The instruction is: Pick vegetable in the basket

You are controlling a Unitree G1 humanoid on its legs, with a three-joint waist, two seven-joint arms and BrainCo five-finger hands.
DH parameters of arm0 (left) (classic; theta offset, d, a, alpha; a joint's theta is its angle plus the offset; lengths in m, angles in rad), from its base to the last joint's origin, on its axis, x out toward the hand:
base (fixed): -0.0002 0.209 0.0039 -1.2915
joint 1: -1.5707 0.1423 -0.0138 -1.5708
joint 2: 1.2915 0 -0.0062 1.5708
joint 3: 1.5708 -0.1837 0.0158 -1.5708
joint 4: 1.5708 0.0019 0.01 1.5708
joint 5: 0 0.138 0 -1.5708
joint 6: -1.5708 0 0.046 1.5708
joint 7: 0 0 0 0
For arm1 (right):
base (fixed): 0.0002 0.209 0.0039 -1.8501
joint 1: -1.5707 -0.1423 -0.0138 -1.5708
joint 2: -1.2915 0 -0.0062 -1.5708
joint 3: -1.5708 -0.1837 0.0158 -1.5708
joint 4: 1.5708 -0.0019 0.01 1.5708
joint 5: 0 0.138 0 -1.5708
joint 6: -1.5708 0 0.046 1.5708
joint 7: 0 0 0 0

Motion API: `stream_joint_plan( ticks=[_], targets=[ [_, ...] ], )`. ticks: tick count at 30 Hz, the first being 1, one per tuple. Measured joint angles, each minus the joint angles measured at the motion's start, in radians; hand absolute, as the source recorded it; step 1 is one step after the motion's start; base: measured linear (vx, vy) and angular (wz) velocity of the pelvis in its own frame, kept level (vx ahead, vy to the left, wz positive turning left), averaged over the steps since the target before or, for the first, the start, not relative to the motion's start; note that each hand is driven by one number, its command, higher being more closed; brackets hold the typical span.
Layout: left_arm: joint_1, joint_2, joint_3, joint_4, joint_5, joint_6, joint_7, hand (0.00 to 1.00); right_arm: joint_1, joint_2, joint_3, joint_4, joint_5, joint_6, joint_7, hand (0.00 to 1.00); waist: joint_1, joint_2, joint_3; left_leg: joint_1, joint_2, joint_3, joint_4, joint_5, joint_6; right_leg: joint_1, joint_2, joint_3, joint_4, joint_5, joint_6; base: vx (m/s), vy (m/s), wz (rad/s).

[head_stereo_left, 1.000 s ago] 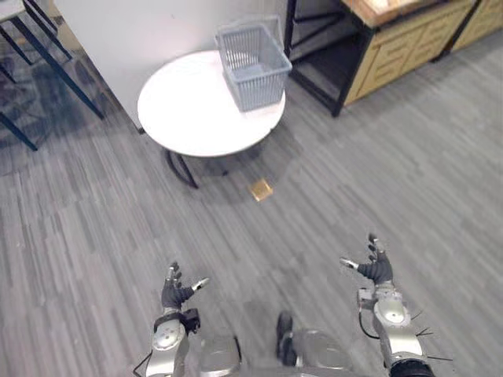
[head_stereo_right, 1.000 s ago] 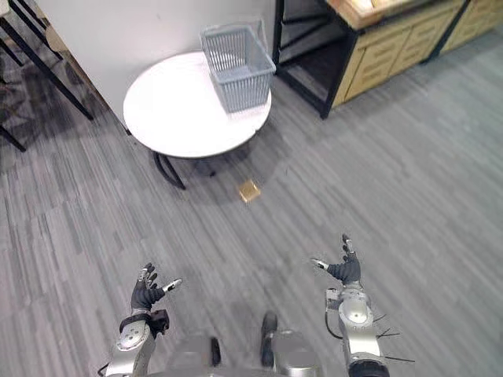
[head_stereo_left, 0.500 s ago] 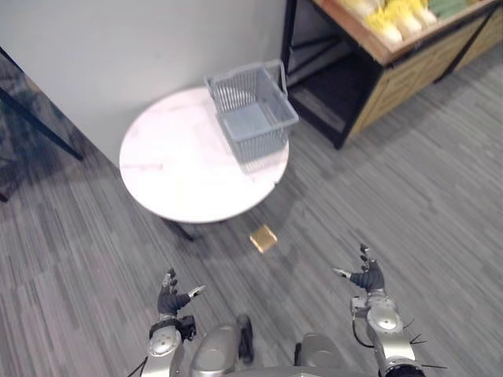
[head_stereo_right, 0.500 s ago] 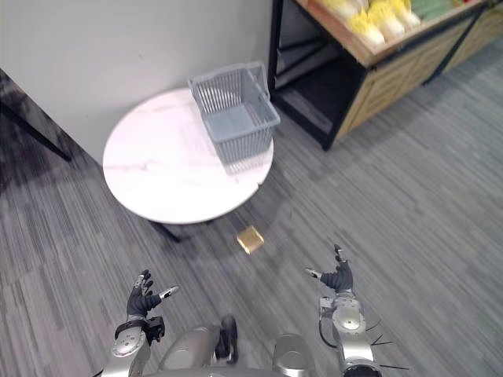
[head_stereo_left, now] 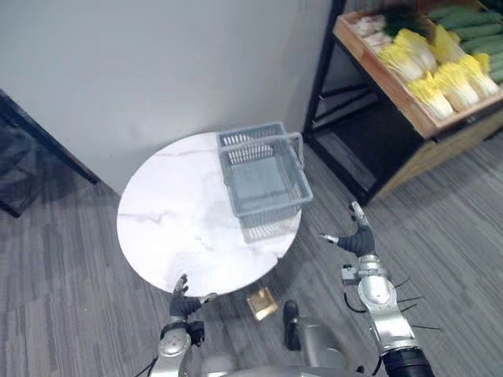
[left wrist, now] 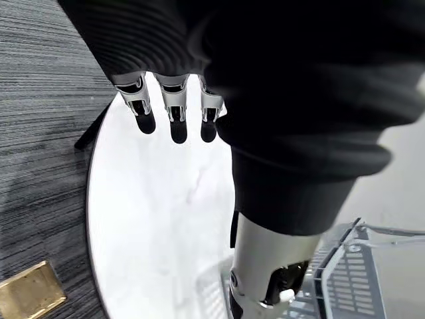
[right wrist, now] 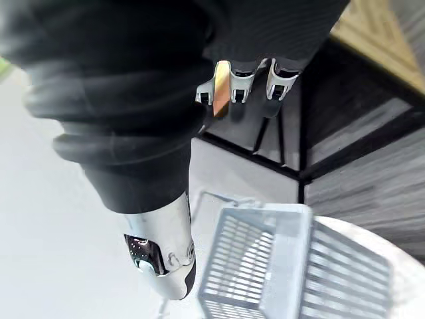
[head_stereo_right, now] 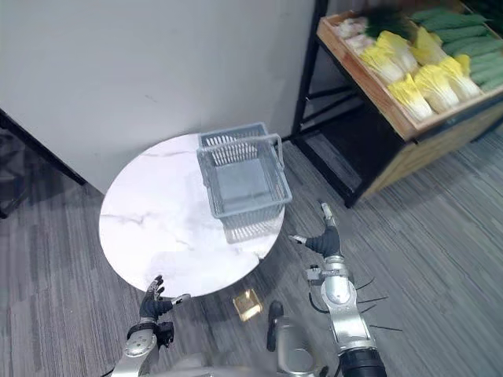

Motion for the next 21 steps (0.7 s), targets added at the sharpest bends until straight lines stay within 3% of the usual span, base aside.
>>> stream_joint_plan(
  ticks=[2, 3, 4, 5, 7, 11, 13, 18, 21],
  targets=[
    [0.011, 0.001, 0.000, -0.001, 0.014, 0.000, -0.001, 0.00, -0.041, -0.025, 0.022, -0.002, -0.045, 0.000, -0.009, 0.00, 0.021, 0.006, -0.003, -0.055, -0.011, 0.021, -0.127, -0.021, 0.010, 0.030, 0.000, 0.001, -0.029, 0.002, 0.004, 0.23, -0.031, 0.00],
    [0.020, 0.000, -0.001, -0.003, 0.018, 0.000, 0.000, 0.00, -0.059, -0.044, 0.036, -0.002, -0.079, 0.001, -0.011, 0.00, 0.024, 0.012, -0.005, -0.064, -0.031, 0.005, -0.295, -0.008, -0.003, 0.040, 0.001, 0.001, -0.039, 0.001, 0.010, 0.20, 0.064, -0.01],
    [0.038, -0.004, -0.009, -0.004, 0.018, 0.000, 0.000, 0.00, -0.071, -0.070, 0.052, -0.002, -0.101, 0.001, -0.013, 0.00, 0.023, 0.035, -0.014, -0.066, -0.045, -0.026, -0.452, 0.072, -0.029, 0.042, 0.019, -0.001, -0.038, -0.008, 0.026, 0.20, 0.086, 0.01],
    [0.043, -0.001, -0.013, 0.000, 0.018, 0.001, -0.001, 0.00, -0.075, -0.074, 0.053, 0.005, -0.112, 0.001, -0.013, 0.00, 0.023, 0.038, -0.013, -0.059, -0.043, -0.028, -0.474, 0.056, -0.034, 0.049, 0.022, 0.003, -0.038, -0.014, 0.034, 0.23, 0.118, 0.14],
    [0.048, 0.007, -0.019, 0.001, 0.018, 0.001, -0.002, 0.00, -0.107, -0.079, 0.065, 0.046, -0.149, 0.003, -0.017, 0.00, 0.030, 0.013, -0.015, 0.001, -0.084, -0.026, -0.576, 0.075, -0.023, 0.050, -0.011, 0.008, -0.038, -0.022, 0.053, 0.14, 0.086, 0.12],
    [0.059, 0.024, -0.041, -0.002, 0.027, -0.001, -0.014, 0.00, -0.238, -0.109, 0.149, 0.162, -0.193, 0.004, -0.019, 0.00, 0.032, 0.017, -0.016, 0.008, -0.122, -0.019, -0.660, 0.112, -0.007, 0.019, -0.041, 0.017, -0.038, -0.023, 0.074, 0.05, 0.063, 0.02],
    [0.056, 0.046, -0.046, -0.011, 0.036, -0.005, -0.019, 0.00, -0.338, -0.123, 0.186, 0.251, -0.216, 0.006, -0.021, 0.00, 0.047, 0.019, -0.015, -0.010, -0.142, -0.020, -0.714, 0.148, -0.002, -0.024, -0.052, 0.019, -0.038, -0.017, 0.082, 0.00, 0.034, 0.02],
    [0.053, 0.060, -0.052, -0.017, 0.035, -0.023, -0.012, 0.00, -0.557, -0.173, 0.247, 0.434, -0.255, 0.029, -0.048, 0.00, 0.077, 0.032, 0.005, -0.060, -0.150, -0.026, -0.764, 0.184, 0.003, -0.087, -0.053, 0.019, -0.051, 0.006, 0.081, 0.00, -0.002, 0.01],
    [0.037, 0.060, -0.052, -0.032, 0.025, -0.029, 0.005, 0.00, -0.678, -0.222, 0.276, 0.504, -0.266, 0.045, -0.050, 0.00, 0.078, 0.048, 0.040, -0.092, -0.155, -0.043, -0.766, 0.195, 0.008, -0.108, -0.054, 0.010, -0.058, 0.015, 0.077, -0.04, 0.008, 0.14]
  ],
)
